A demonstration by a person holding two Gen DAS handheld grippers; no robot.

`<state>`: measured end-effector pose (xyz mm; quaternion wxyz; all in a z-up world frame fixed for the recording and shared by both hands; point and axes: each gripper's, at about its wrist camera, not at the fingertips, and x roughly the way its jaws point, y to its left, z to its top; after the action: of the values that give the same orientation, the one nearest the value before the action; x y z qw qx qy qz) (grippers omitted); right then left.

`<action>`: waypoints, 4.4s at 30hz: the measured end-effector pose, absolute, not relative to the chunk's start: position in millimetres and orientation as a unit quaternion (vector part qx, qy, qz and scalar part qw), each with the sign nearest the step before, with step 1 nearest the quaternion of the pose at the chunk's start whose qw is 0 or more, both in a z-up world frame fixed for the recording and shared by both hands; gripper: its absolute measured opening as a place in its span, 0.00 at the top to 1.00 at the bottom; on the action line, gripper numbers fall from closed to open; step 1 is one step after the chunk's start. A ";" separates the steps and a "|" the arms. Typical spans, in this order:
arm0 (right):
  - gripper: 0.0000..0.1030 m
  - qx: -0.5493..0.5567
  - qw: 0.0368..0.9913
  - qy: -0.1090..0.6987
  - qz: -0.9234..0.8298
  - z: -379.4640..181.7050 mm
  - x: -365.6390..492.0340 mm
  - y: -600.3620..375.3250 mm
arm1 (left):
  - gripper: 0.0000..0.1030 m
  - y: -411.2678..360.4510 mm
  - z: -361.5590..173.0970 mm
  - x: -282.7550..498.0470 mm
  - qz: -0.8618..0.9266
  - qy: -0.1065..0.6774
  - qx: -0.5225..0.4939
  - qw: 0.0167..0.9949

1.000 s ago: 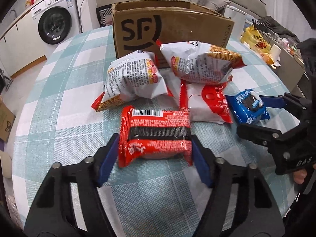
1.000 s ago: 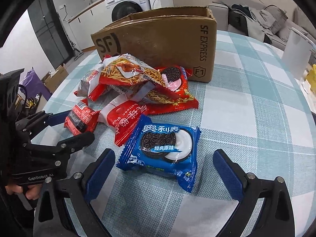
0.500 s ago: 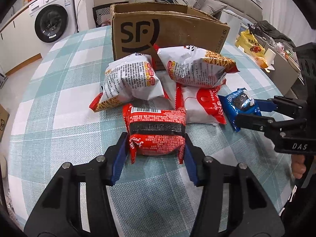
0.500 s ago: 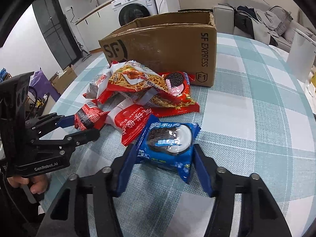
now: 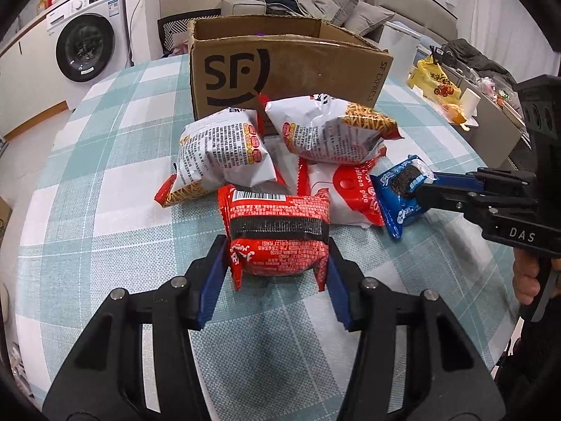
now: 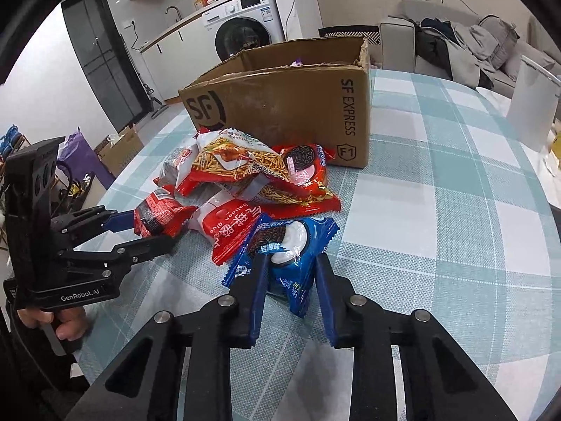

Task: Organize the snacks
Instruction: 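Grasp the red wafer bag with the left tool while the right tool grasps the blue Oreo pack, then lift the red wafer bag and blue Oreo pack and carry both over the box, then open the left tool while the right tool opens, dropping both snacks into the box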

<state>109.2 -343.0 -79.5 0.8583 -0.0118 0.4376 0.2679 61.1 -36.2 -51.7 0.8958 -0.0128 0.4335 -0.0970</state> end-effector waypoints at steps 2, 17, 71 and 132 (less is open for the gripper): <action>0.74 -0.014 0.859 0.438 0.264 -79.1 109.0 -342.3 | 0.52 -36.2 -50.7 59.8 -0.098 0.433 -0.015 0.896; 0.50 -0.016 0.864 0.441 0.242 -94.8 111.8 -322.9 | 0.52 -36.9 -32.5 51.6 -0.106 0.414 -0.026 0.904; 0.56 0.016 0.911 0.313 0.267 15.8 111.1 -329.8 | 0.52 -14.0 66.8 65.5 -0.087 0.299 -0.061 0.948; 0.54 0.084 0.902 0.353 0.233 -8.6 243.1 -312.0 | 0.51 -41.8 22.4 233.5 -0.076 0.337 -0.035 0.938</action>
<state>243.1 -312.0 -8.6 0.9022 0.0842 0.3528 0.2332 233.5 -41.8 22.4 0.9376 -0.0355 0.3374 -0.0762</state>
